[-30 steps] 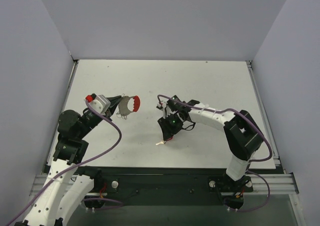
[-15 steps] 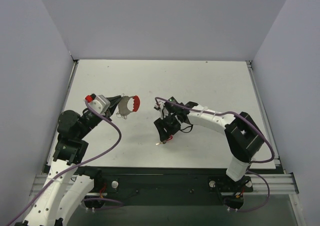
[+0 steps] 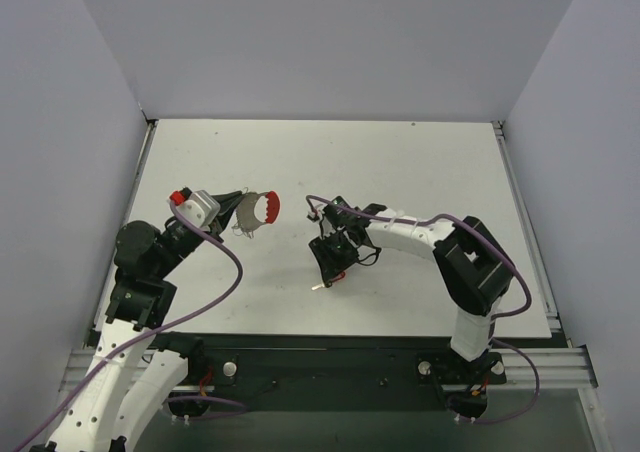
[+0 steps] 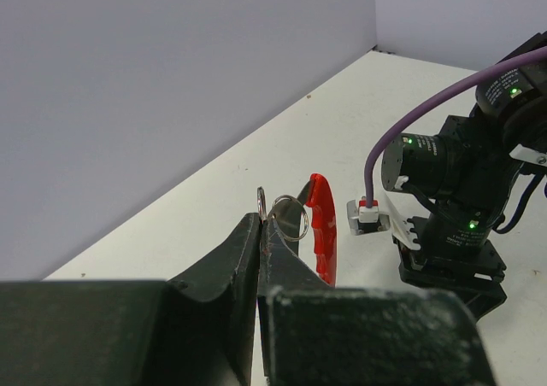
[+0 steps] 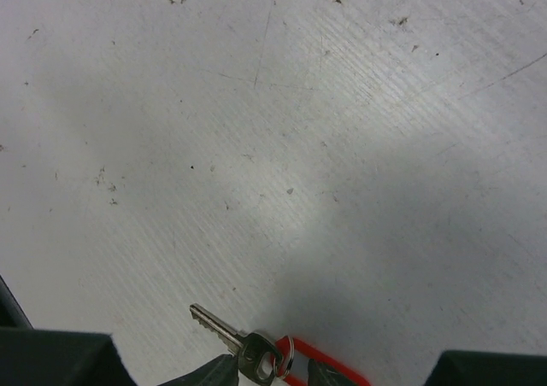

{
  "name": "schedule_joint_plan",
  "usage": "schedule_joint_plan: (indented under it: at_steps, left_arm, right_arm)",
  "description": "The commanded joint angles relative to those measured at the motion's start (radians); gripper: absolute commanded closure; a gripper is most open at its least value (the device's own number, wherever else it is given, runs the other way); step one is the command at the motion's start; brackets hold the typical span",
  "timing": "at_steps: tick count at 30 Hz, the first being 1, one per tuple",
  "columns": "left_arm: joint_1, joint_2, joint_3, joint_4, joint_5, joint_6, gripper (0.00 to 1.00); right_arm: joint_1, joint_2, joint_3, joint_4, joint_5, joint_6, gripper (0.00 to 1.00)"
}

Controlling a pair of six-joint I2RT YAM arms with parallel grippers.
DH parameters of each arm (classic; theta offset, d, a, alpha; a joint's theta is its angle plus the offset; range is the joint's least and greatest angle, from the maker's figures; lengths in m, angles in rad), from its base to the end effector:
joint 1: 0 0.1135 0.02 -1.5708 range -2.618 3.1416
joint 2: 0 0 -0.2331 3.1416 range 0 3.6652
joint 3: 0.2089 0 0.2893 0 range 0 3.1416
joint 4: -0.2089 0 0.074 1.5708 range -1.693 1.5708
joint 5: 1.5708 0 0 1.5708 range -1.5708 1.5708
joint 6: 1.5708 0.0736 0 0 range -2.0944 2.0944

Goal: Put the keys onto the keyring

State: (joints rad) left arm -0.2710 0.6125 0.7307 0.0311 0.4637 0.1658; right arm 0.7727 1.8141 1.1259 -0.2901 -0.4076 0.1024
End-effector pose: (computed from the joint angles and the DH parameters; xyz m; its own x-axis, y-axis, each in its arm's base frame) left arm 0.2239 -0.0964 0.3613 0.2512 0.0834 -0.9643 0.6328 0.7397 0.2288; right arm 0.2746 0.3084 0.0889 -0.6726 -0.5246 -0.5219 -0.7345 0.5594 0.3842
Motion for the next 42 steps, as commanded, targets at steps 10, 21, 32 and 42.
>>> schedule_joint_plan:
  at_steps: [10, 21, 32, 42]
  left_arm:
    - [0.007, -0.017, 0.009, 0.027, -0.016, 0.003, 1.0]
    - [0.007, -0.019, 0.012, 0.026, -0.025, 0.005, 1.0]
    - [0.007, -0.008, 0.018, 0.032, 0.007, -0.002, 1.0]
    - [0.006, 0.023, 0.026, 0.065, 0.238, 0.003, 1.0]
  right_arm:
    - [0.017, 0.042, 0.055, -0.023, 0.035, 0.026, 0.82]
    - [0.016, 0.011, 0.054, -0.02, 0.064, 0.005, 1.0]
    - [-0.007, -0.291, -0.054, 0.083, -0.02, -0.125, 1.0]
    - [-0.062, -0.599, -0.1, 0.106, -0.359, -0.279, 1.0]
